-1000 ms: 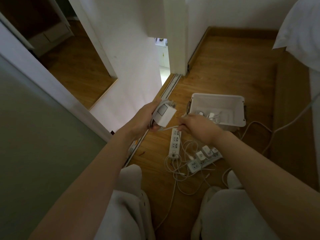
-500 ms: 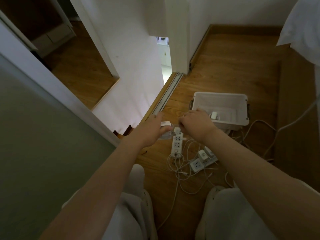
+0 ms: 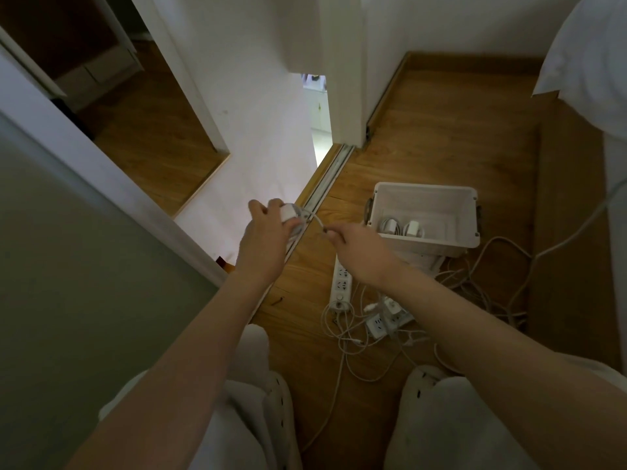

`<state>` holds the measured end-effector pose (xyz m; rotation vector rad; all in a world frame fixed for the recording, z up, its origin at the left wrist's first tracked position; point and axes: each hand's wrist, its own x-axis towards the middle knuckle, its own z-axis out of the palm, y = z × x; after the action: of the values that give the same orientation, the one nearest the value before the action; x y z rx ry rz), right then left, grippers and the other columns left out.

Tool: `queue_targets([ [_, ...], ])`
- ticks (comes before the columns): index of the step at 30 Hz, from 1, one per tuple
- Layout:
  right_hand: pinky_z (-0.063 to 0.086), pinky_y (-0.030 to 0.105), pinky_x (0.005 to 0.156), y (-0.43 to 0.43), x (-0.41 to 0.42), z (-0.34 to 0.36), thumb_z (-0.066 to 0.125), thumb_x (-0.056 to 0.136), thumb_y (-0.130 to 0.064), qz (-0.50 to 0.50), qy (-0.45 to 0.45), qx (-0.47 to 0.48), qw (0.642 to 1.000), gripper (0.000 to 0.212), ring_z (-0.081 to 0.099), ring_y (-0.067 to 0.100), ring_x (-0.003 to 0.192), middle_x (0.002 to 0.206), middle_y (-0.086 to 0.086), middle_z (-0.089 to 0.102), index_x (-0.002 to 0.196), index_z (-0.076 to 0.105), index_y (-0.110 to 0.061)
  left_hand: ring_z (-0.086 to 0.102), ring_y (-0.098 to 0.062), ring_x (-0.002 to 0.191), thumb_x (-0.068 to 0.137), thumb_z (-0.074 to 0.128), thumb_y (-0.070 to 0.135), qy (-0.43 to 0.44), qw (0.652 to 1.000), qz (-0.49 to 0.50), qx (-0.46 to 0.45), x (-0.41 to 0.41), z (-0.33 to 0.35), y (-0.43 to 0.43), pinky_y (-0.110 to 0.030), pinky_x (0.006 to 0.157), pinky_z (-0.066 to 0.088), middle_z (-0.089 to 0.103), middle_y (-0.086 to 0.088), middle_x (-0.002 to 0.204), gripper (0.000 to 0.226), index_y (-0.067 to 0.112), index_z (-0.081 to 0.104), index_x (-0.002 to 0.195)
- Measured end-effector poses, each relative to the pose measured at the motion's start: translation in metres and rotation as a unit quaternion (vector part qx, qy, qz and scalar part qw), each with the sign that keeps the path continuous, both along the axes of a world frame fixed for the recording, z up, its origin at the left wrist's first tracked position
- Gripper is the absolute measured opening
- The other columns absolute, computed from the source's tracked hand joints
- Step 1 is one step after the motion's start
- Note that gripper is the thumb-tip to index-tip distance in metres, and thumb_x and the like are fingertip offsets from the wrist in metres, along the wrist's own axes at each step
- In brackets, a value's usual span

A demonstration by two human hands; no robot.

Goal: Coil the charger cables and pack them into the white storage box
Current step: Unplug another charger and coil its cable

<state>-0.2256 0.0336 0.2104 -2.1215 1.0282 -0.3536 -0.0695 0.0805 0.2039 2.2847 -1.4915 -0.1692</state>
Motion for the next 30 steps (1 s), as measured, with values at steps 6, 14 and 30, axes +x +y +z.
queue_targets([
  [6,0.039,0.017,0.051,0.02,-0.009,-0.007,0.04,0.098,-0.008,0.093,0.099,-0.004,0.991,0.028,0.052,0.009,0.064,0.092,0.002,0.062,0.115,0.059,-0.017,0.043,-0.009,0.084,0.1,0.036,0.034,0.2,0.972,0.117,-0.049,0.009,0.002,-0.009,-0.01,0.055,0.034,0.034,-0.012,0.124,0.038,0.011,0.037,0.13],
  [14,0.05,0.028,0.085,0.006,-0.027,-0.012,0.054,0.092,-0.009,0.011,0.017,0.091,0.996,0.031,0.059,0.019,0.103,0.113,0.006,0.06,0.122,0.05,-0.011,0.041,-0.005,0.096,0.1,0.036,0.029,0.206,0.971,-0.026,-0.114,-0.022,0.015,-0.012,-0.003,0.065,0.039,0.03,0.001,0.116,0.033,0.016,0.038,0.131],
  [30,0.027,0.043,0.114,-0.01,-0.052,-0.001,0.061,0.084,-0.001,-0.067,0.079,-0.256,0.961,0.065,0.022,0.03,0.141,0.152,0.016,0.022,0.141,0.031,-0.009,0.045,-0.009,0.097,0.096,0.046,0.029,0.049,0.97,-0.236,-0.02,-0.04,0.021,-0.001,-0.023,0.084,0.046,0.028,0.005,0.11,0.037,0.018,0.043,0.131],
])
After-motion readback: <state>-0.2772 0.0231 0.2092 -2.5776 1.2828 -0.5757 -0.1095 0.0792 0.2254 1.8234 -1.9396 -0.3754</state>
